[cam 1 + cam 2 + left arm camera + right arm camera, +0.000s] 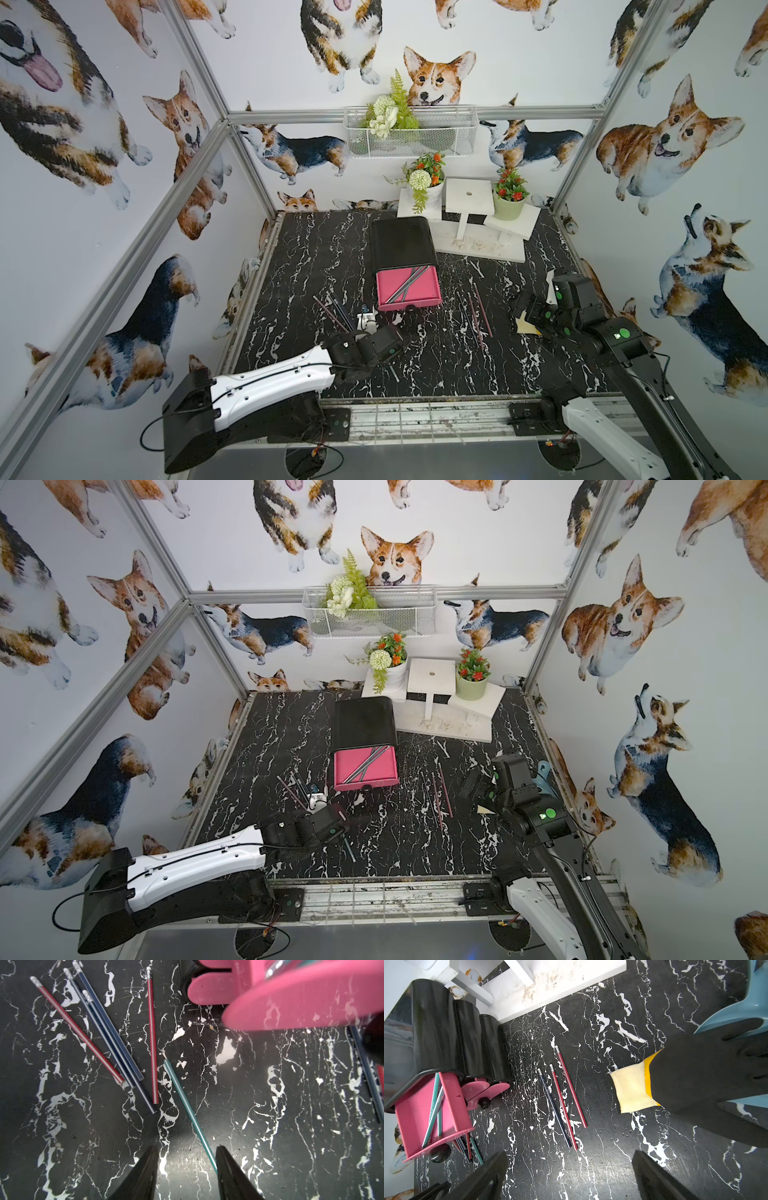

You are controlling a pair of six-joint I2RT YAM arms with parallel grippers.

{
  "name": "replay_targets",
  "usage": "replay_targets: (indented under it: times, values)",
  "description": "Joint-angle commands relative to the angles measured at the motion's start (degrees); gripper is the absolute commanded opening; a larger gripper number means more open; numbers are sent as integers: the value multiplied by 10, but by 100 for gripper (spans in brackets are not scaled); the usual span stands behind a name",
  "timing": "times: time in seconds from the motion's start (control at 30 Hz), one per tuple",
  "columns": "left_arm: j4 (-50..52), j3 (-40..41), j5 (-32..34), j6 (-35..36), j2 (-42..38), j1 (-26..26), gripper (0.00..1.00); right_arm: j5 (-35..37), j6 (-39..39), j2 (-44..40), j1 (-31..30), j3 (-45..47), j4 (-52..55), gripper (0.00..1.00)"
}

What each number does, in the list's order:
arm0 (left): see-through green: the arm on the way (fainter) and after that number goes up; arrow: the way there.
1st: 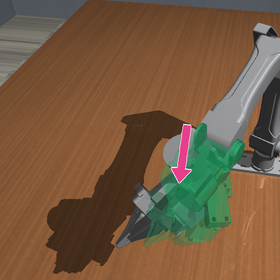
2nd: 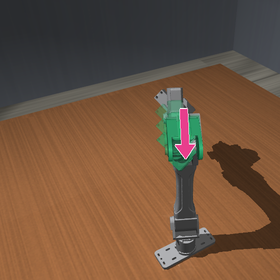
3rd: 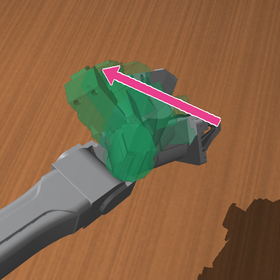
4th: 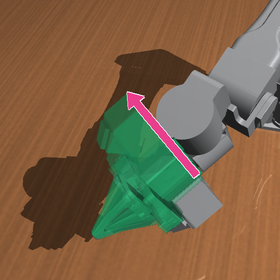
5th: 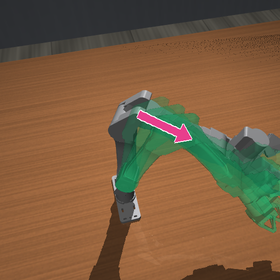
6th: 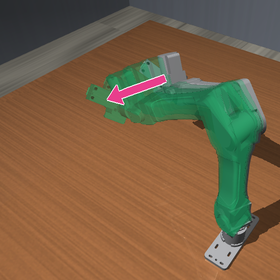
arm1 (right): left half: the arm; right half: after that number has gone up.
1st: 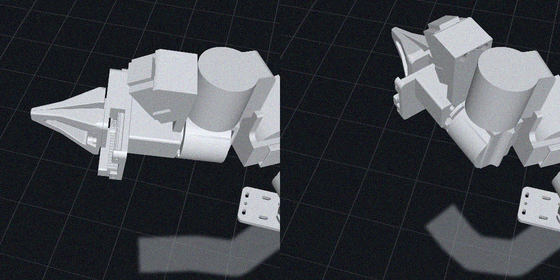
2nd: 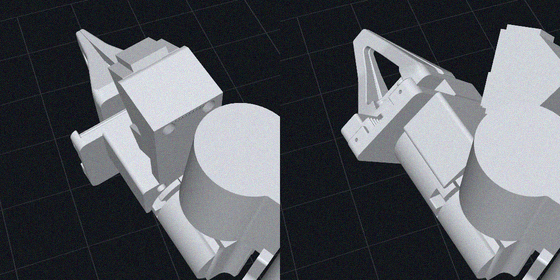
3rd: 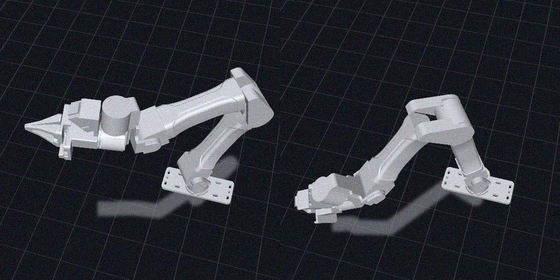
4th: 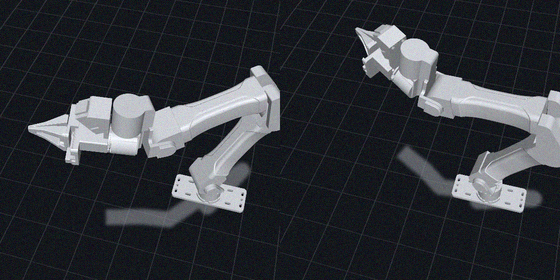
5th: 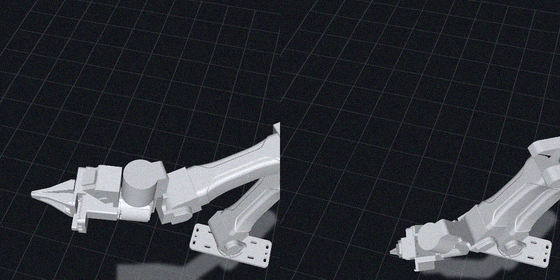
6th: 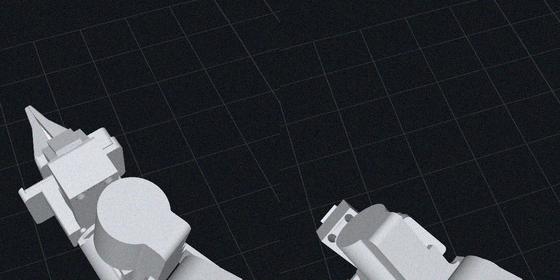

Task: Please place the pencils in the drawer according to their color
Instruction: Pick up the pencil from the center of the board.

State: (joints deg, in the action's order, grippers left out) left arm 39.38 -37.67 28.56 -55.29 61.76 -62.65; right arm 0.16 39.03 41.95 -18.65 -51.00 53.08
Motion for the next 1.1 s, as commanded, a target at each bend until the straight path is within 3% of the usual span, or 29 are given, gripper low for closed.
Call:
replay_targets:
  times: [0.0,0.07,0.5,0.7,0.83,0.9,1.07]
  values:
    - [-65,23,-1,60,-1,-8,66,14,-5,1,0,-9,11,100]
    - [-98,45,-17,83,1,-12,77,17,-4,1,0,-11,12,100]
    - [-136,41,-74,111,147,-12,79,12,1,8,0,-13,6,100]
    - [-125,38,-109,96,180,-15,66,11,2,8,0,-16,4,100]
    - [-92,52,-126,55,158,-15,42,13,3,6,0,-21,5,100]
    - [-75,65,-135,32,135,-15,36,18,3,3,0,-23,7,100]
    - [-18,88,-134,-21,69,-14,30,20,4,0,0,-32,7,100]
